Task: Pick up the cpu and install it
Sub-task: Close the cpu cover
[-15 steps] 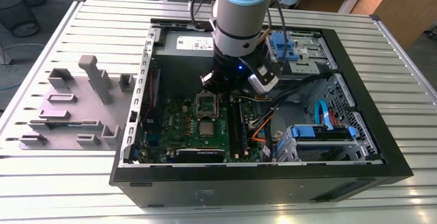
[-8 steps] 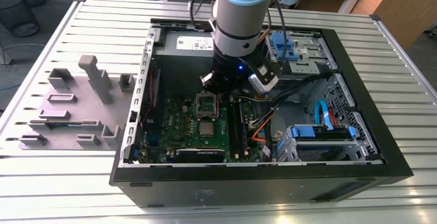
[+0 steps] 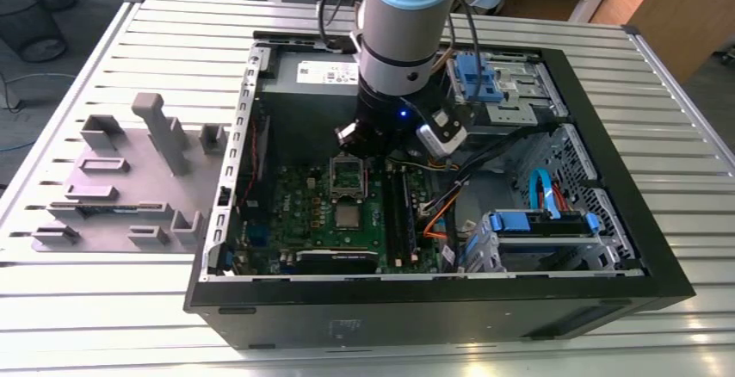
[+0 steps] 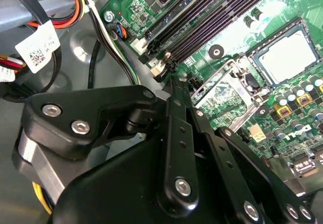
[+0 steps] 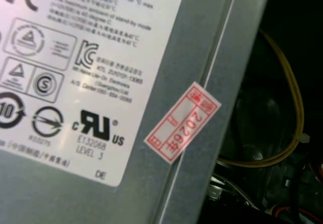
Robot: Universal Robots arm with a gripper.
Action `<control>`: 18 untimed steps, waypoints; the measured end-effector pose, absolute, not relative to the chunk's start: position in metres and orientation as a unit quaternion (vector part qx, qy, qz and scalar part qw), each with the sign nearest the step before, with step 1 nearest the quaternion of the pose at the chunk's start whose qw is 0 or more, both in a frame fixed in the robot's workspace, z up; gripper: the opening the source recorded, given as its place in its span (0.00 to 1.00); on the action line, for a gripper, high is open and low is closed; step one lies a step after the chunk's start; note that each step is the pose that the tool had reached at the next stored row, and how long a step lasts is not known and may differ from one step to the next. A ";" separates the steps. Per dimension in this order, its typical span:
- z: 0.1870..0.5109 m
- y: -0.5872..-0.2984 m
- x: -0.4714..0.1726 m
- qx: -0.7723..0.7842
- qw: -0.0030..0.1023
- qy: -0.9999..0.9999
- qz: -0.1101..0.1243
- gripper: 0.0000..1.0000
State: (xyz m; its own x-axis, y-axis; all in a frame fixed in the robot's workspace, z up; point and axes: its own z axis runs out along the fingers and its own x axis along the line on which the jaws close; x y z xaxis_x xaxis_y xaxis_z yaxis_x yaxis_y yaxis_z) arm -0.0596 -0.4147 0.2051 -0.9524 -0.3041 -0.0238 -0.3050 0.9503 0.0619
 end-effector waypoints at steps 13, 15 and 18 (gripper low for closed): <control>0.210 -0.415 -0.060 -0.156 0.009 0.987 0.032 0.11; 0.210 -0.415 -0.060 -0.158 0.009 0.987 0.032 0.11; 0.210 -0.415 -0.059 -0.162 0.009 0.986 0.032 0.11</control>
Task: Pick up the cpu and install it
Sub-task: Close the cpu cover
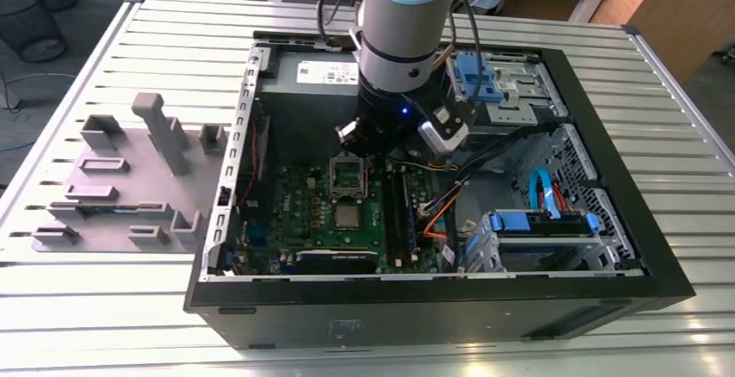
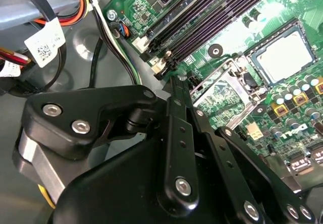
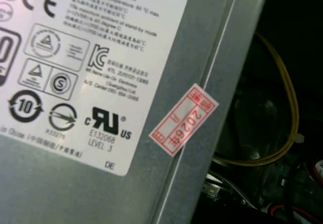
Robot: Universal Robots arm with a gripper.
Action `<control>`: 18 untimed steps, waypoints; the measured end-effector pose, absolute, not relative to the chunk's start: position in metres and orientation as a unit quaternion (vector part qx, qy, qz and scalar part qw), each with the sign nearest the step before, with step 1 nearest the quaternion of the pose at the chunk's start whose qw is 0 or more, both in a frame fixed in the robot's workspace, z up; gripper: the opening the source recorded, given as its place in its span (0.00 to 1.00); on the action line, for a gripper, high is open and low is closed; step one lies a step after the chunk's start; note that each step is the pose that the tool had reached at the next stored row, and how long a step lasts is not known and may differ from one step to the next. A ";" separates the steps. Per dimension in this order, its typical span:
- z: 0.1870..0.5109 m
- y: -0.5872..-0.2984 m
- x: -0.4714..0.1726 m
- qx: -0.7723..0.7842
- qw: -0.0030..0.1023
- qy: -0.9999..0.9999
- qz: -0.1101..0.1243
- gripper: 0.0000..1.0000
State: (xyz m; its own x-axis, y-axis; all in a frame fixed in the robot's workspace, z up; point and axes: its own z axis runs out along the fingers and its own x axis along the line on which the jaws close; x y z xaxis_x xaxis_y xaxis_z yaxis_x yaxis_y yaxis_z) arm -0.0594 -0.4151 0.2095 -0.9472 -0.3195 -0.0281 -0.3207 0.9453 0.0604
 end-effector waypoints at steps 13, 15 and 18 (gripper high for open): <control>0.207 -0.415 -0.058 -0.182 0.008 0.983 0.032 0.11; 0.207 -0.415 -0.058 -0.182 0.008 0.983 0.032 0.11; 0.206 -0.415 -0.058 -0.182 0.008 0.983 0.032 0.11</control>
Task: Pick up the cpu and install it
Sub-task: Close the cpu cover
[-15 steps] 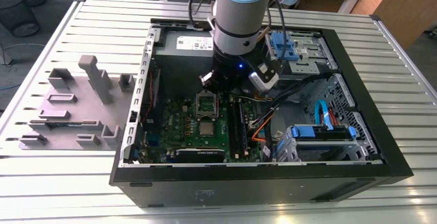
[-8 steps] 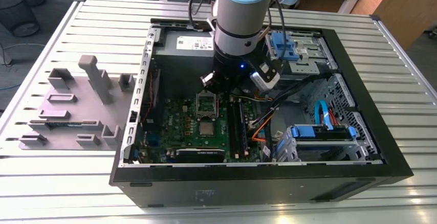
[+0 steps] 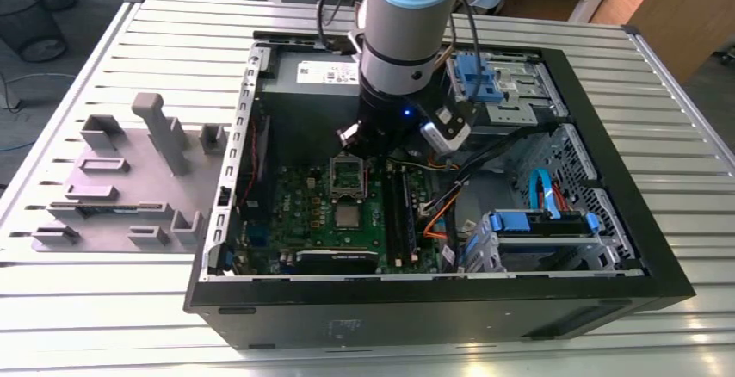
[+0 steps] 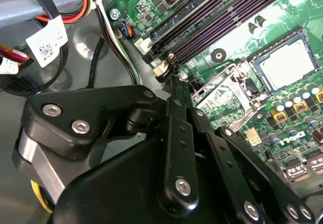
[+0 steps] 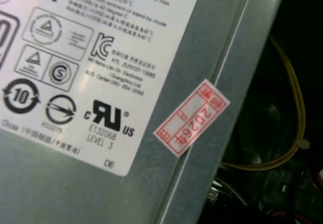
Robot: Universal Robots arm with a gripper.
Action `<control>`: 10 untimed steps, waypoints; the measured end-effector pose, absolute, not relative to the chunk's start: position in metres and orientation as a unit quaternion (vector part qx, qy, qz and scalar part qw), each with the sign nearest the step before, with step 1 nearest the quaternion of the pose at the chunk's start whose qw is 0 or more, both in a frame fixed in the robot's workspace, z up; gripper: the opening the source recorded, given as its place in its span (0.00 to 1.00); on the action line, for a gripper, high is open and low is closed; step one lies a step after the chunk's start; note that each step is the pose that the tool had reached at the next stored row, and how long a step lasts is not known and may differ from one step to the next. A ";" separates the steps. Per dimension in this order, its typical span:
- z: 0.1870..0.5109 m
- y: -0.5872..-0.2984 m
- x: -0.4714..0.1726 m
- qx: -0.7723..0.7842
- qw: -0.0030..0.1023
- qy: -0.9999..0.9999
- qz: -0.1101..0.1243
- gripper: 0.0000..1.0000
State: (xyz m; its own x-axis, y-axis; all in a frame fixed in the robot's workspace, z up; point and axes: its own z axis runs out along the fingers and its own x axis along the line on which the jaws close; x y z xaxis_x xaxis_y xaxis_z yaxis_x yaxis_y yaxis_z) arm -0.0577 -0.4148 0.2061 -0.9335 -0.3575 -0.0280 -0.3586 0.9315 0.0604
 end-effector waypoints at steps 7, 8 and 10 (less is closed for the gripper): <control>0.205 -0.415 -0.063 -0.182 0.010 0.983 0.034 0.11; 0.205 -0.415 -0.065 -0.182 0.011 0.983 0.034 0.11; 0.206 -0.415 -0.067 -0.182 0.013 0.983 0.034 0.11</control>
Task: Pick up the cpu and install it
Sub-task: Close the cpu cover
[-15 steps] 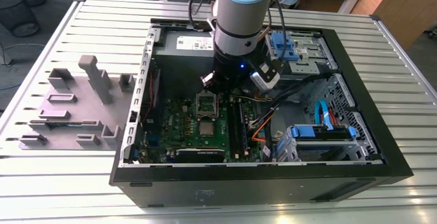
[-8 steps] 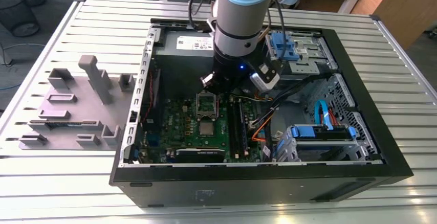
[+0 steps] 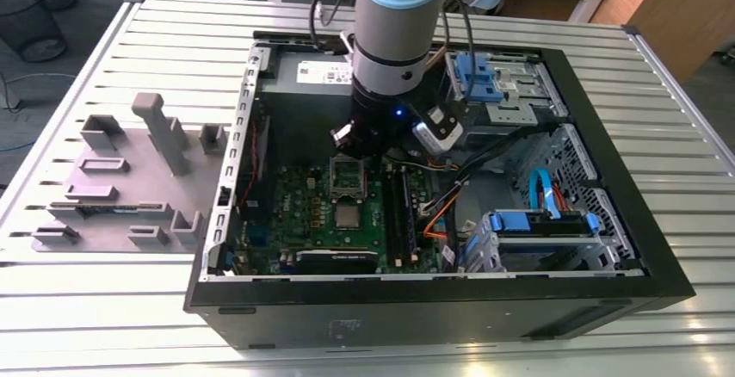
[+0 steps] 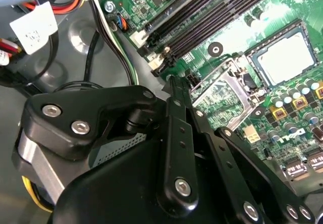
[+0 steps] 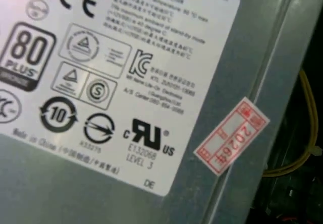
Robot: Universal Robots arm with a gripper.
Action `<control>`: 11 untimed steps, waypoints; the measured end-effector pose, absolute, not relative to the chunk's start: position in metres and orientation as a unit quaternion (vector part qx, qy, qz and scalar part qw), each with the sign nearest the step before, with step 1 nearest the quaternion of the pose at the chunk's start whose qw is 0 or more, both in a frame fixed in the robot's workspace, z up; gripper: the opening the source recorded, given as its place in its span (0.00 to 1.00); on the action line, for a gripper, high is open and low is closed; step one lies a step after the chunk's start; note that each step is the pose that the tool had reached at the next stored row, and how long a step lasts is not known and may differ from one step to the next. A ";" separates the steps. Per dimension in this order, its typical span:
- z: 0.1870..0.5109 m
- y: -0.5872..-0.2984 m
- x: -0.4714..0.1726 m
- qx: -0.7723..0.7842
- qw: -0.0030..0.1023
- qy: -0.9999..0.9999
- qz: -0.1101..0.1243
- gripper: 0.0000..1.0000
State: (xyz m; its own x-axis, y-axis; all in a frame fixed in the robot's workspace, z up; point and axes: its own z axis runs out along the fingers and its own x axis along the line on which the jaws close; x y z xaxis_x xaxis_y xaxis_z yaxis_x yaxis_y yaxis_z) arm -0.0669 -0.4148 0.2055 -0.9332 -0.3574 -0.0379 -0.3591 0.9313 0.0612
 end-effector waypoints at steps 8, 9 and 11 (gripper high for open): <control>0.210 -0.415 -0.069 -0.182 0.016 0.983 0.034 0.11; 0.210 -0.415 -0.069 -0.182 0.016 0.983 0.034 0.11; 0.210 -0.415 -0.068 -0.182 0.016 0.982 0.034 0.11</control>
State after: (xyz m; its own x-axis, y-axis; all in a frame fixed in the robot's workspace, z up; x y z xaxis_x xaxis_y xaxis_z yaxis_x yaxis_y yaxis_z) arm -0.0680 -0.4150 0.2100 -0.9329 -0.3573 -0.0448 -0.3595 0.9311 0.0615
